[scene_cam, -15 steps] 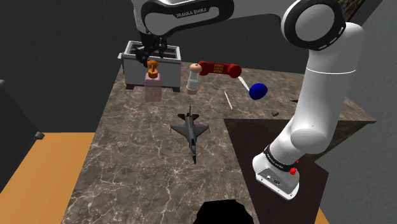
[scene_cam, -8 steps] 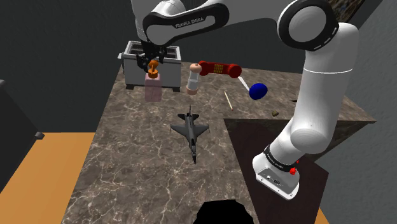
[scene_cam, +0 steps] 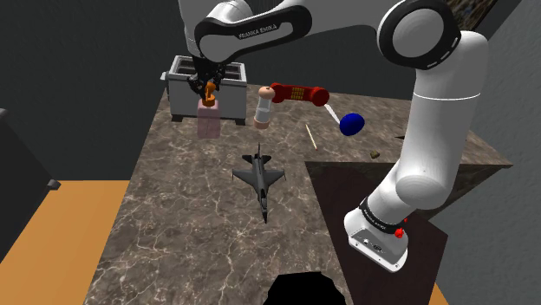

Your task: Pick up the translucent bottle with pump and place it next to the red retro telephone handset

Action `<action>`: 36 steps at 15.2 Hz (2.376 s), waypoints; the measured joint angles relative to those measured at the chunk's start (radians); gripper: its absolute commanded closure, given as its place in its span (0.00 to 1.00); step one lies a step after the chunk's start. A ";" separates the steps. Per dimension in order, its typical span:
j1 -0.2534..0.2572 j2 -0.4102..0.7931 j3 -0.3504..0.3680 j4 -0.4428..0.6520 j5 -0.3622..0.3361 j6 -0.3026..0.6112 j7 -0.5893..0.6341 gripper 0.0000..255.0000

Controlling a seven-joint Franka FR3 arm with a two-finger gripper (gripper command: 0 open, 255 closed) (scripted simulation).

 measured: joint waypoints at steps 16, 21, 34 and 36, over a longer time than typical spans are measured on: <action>0.001 -0.023 0.007 0.060 0.019 -0.079 -0.028 1.00; 0.003 -0.034 0.010 0.111 0.029 -0.137 -0.048 1.00; 0.021 -0.030 0.016 0.287 0.040 -0.304 -0.092 1.00; 0.023 -0.032 0.017 0.310 0.042 -0.327 -0.098 1.00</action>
